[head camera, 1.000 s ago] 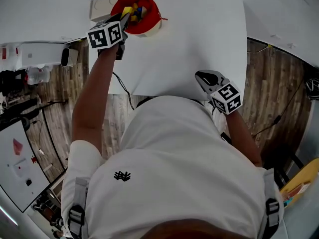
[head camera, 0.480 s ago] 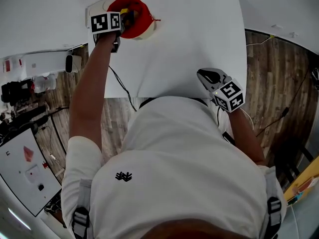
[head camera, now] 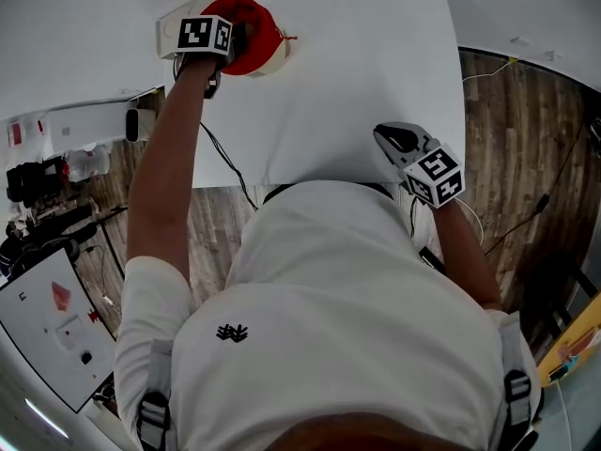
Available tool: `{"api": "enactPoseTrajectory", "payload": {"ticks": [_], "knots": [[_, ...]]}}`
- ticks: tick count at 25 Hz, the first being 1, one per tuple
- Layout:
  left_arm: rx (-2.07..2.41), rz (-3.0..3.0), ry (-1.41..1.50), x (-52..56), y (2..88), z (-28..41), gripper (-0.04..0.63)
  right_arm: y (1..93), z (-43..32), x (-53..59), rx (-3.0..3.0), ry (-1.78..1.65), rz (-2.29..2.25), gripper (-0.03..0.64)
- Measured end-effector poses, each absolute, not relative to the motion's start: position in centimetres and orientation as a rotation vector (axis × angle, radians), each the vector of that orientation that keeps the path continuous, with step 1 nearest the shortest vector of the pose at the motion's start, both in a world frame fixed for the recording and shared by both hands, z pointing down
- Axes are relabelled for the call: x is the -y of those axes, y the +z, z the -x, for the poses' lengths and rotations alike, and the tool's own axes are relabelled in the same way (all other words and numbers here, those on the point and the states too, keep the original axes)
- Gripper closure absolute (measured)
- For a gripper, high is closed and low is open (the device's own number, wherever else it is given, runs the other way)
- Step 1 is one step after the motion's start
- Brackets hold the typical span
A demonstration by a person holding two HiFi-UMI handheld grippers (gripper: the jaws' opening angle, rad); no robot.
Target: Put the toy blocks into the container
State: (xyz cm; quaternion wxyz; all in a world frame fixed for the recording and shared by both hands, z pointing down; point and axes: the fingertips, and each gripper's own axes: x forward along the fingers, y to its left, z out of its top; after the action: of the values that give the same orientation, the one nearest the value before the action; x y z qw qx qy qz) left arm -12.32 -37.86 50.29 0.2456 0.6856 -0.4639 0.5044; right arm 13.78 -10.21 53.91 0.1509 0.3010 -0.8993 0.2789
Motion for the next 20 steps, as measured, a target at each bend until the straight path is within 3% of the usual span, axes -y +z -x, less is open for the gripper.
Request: {"api": "enactPoseTrajectory", "payload": {"ticks": [9,20], "knots": [[1.237,-1.903,1.395,37.4,50.3,12.0,0.442,53.9,-13.8,9.6,2.567,0.8,-0.873,0.591],[1.246,-2.002,1.216,36.3,48.3,12.2,0.431,53.2,-12.5,8.5,2.557,0.767,-0.871,0.591]]}}
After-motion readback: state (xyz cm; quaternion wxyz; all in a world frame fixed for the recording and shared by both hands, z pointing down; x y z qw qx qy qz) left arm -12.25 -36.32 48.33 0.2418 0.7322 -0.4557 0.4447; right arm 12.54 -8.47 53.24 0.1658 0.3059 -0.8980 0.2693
